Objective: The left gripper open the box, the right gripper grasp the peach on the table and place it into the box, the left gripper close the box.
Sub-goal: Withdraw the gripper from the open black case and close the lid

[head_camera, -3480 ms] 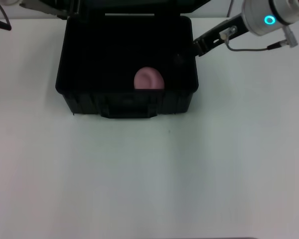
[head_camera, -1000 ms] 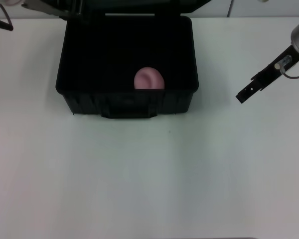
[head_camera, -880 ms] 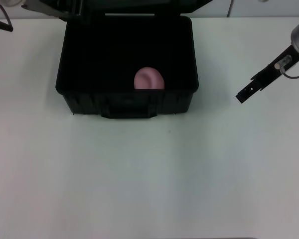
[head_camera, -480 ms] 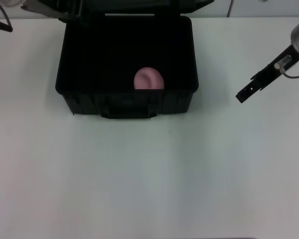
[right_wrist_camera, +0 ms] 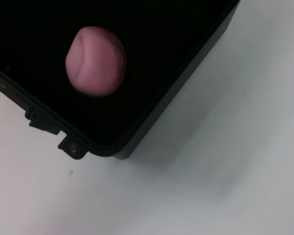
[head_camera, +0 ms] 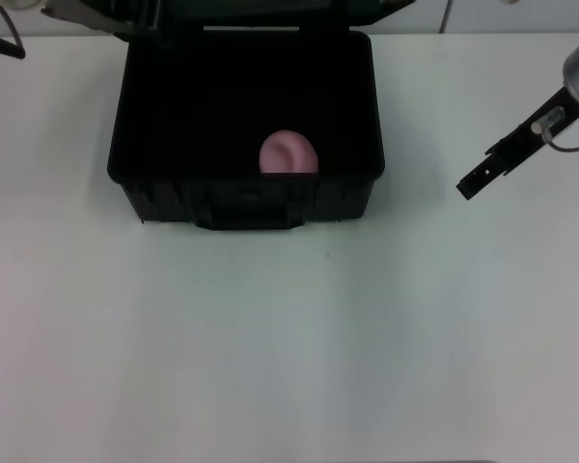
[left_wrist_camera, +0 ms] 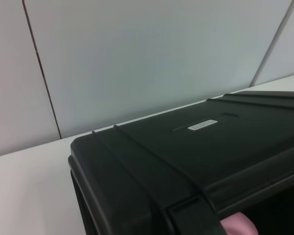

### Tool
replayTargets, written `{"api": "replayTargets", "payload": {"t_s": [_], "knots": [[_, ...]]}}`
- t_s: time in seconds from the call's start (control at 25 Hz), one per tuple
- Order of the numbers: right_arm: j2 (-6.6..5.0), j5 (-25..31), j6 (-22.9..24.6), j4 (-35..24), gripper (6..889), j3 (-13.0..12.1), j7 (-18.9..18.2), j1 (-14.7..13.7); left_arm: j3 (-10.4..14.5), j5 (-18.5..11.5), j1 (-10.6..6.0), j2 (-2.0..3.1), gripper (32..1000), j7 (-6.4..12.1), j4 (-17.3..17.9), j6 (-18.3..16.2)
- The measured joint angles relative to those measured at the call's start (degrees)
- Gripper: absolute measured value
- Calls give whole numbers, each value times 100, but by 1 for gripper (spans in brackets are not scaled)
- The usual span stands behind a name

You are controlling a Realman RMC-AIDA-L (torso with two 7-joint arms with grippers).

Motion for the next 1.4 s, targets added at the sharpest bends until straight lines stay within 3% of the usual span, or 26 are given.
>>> {"api": "replayTargets", "payload": {"t_s": [0.8, 1.4], "knots": [[9, 0, 0, 0, 866, 0, -2, 0, 29, 4, -14, -8, 429, 4, 2, -63], [9, 0, -61, 8, 866, 0, -17, 0, 83, 67, -52, -11, 809, -22, 2, -202]]}}
